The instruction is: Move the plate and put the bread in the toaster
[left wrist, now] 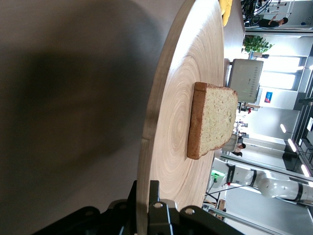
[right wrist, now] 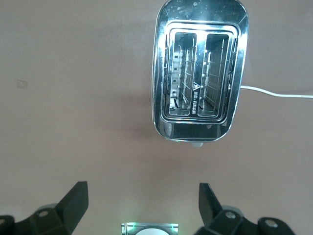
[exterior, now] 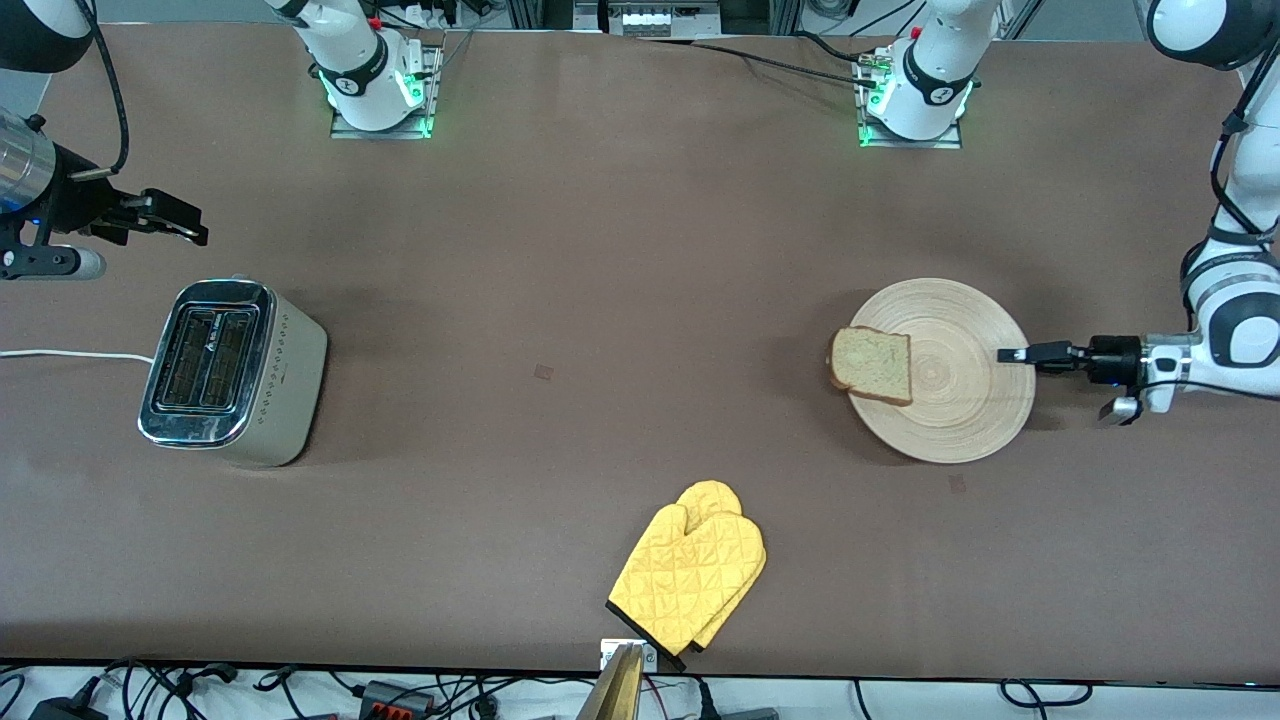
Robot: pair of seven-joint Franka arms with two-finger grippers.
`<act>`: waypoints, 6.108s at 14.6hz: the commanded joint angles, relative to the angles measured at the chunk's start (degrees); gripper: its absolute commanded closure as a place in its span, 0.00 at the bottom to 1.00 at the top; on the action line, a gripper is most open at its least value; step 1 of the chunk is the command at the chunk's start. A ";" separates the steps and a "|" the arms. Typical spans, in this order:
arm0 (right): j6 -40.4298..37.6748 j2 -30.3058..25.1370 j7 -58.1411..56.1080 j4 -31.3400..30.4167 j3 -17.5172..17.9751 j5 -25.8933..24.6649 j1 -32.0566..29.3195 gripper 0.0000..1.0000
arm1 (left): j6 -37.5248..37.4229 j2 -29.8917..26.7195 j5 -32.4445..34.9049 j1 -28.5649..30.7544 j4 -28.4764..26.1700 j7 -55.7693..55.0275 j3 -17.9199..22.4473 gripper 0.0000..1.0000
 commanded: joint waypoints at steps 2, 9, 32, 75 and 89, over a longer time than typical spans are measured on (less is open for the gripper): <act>-1.31 0.36 -1.09 1.31 0.33 0.88 -0.37 0.00 | 10.42 -7.86 -2.39 0.76 -11.88 -4.99 -9.07 0.99; -1.49 0.27 -1.18 1.66 0.42 0.79 -0.20 0.00 | 34.06 -7.27 -16.87 0.41 -26.50 -4.02 -27.78 0.99; -3.51 1.32 -1.09 1.66 0.51 1.85 -0.29 0.00 | 51.87 2.32 -48.90 -19.92 -23.00 27.88 -29.66 0.00; 66.97 21.71 9.98 -28.75 0.68 36.83 26.87 0.00 | -12.85 -38.97 44.90 -31.80 11.92 -47.88 5.70 0.00; 68.12 22.24 12.18 -27.96 1.91 42.10 29.33 0.24 | 2.11 -50.85 43.13 -38.96 -3.93 -47.26 12.17 0.00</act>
